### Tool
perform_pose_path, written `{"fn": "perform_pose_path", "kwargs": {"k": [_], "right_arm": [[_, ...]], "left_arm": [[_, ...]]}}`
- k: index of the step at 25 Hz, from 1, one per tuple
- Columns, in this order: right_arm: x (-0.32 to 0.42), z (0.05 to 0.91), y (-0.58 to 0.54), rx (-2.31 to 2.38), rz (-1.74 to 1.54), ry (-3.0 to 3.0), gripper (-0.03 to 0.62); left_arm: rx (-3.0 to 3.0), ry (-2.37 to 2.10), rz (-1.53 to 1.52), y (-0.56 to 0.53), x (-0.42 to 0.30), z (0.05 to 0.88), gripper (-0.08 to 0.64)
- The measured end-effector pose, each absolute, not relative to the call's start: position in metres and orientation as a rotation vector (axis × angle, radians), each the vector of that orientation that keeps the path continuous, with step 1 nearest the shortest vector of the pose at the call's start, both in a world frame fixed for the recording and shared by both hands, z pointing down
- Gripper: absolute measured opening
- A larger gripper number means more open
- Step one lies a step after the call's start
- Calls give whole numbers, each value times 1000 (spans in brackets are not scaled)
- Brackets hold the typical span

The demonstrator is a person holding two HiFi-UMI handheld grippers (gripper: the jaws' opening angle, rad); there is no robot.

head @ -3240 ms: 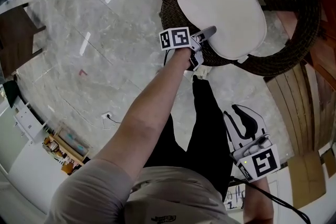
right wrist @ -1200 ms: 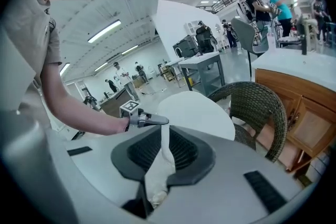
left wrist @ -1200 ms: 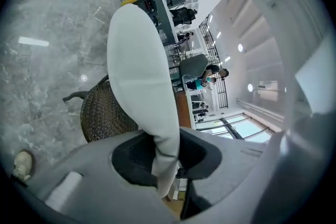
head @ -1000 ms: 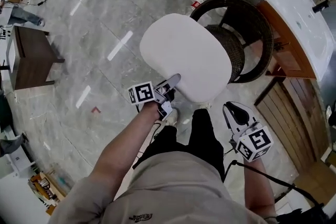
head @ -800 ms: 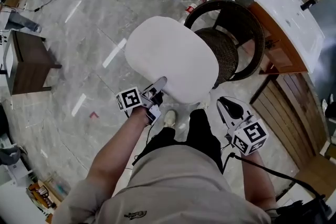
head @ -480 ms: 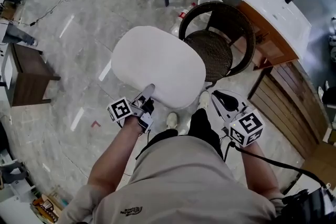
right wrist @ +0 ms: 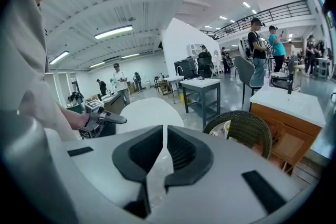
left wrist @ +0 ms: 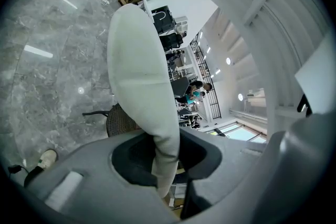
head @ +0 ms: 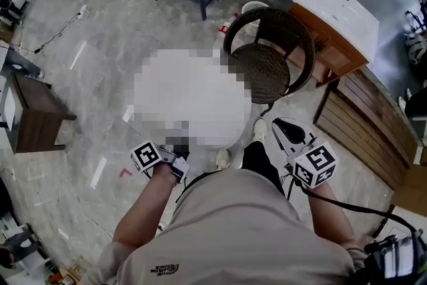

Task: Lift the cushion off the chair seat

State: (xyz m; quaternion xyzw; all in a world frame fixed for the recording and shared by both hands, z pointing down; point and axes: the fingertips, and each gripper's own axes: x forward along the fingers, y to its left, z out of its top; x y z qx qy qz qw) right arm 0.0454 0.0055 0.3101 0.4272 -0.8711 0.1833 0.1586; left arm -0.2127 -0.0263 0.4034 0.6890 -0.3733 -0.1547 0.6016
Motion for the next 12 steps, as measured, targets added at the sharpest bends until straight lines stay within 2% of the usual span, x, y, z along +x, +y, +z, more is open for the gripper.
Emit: {"fn": "perform_pose_path", "kwargs": {"k": [12], "right_arm": [[35, 302, 35, 1263, 511, -2465, 28]], "left_arm": [[1589, -838, -350, 1, -218, 401, 95]]}}
